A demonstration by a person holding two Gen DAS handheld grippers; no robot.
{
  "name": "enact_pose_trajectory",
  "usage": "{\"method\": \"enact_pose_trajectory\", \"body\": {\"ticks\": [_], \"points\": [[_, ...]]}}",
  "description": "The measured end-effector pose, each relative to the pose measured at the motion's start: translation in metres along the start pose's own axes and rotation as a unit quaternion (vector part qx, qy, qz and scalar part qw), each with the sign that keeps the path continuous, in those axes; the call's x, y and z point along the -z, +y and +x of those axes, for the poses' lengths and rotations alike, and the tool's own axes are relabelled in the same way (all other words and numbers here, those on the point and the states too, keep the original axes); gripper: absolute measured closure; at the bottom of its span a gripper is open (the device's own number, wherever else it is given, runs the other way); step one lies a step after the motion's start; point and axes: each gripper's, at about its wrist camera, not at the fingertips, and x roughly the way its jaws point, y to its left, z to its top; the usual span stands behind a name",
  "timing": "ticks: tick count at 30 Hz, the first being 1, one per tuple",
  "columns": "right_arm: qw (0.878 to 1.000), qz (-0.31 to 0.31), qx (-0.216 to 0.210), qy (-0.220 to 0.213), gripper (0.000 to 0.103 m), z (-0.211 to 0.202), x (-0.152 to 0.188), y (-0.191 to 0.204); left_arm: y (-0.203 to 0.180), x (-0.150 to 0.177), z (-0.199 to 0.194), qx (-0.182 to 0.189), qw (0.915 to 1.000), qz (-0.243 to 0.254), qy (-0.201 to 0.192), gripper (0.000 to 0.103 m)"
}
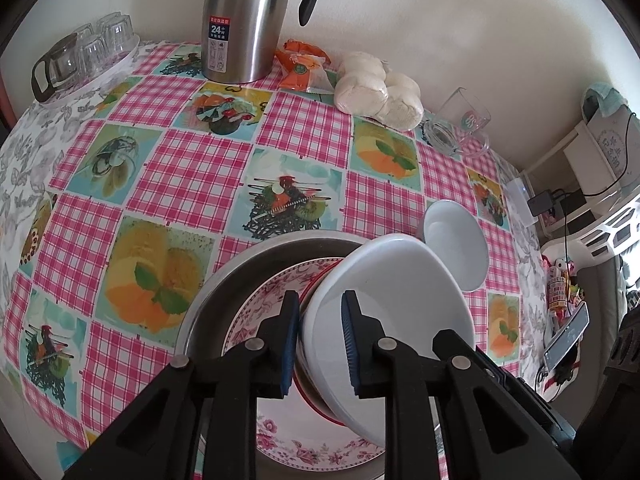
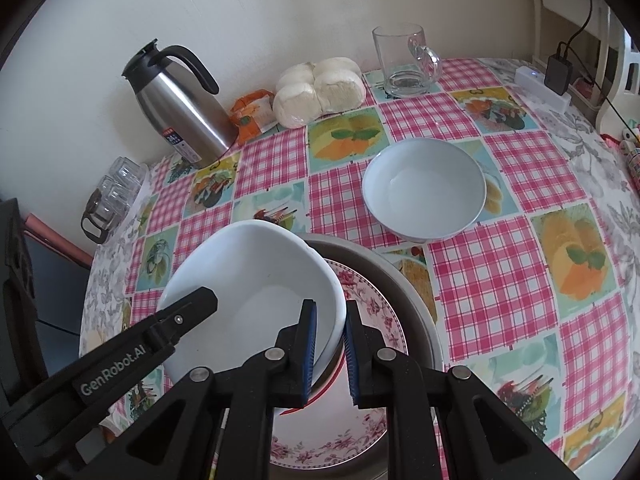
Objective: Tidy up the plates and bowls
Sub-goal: 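Lower the white square bowl into the red-rimmed bowl in the basin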
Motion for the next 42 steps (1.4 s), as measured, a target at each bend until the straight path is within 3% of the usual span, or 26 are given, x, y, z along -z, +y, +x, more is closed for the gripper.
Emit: {"method": "enact_pose_trajectory", "body": {"ticks": [22,38,42], "points": [[1.000,0.002,-0.005,-0.003,0.087,-0.003,-0.001,0.000,0.003,-0.002,-0.016,0.009,0.9995,-0.003,-0.028,0.080],[1.000,-0.002,-0.001,-0.014,0.087,-0.010,-0.003,0.002,0.007,-0.002,-0.015,0.005,0.9995,-0.013,-0.028,0.078],[1.000,-0.002,-0.002,-0.020,0.087,-0.014,-0.004,0.003,0.007,-0.002,-0.016,0.002,0.9994,-0.015,-0.032,0.063]]}}
